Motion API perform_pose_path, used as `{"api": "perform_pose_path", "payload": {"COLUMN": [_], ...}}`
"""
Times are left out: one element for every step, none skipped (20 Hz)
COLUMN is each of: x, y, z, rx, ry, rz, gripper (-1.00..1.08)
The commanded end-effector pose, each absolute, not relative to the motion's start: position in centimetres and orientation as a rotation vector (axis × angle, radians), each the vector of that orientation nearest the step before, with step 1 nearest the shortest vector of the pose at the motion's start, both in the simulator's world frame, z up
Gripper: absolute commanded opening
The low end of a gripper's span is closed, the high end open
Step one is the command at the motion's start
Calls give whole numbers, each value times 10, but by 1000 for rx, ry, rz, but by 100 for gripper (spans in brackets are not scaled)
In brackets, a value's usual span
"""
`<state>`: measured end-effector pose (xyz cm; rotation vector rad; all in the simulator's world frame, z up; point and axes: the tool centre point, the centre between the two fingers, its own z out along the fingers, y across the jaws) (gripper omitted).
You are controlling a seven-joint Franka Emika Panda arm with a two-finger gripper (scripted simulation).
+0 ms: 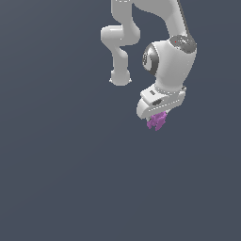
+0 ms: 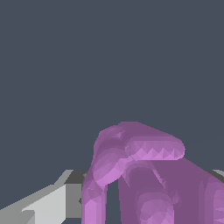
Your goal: Pick up the object and move it to a goal position.
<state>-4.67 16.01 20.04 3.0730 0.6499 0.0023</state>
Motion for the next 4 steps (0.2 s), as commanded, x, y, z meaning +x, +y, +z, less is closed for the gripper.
{"api": "perform_pose_path", "payload": {"x": [-47, -47, -46, -46], "y": [164, 165, 165, 165], "z": [206, 207, 207, 207], "rx": [3073, 3074, 3074, 3074], "ry": [648, 647, 647, 647], "rz": [0, 0, 0, 0], "gripper": [-100, -100, -100, -100]}}
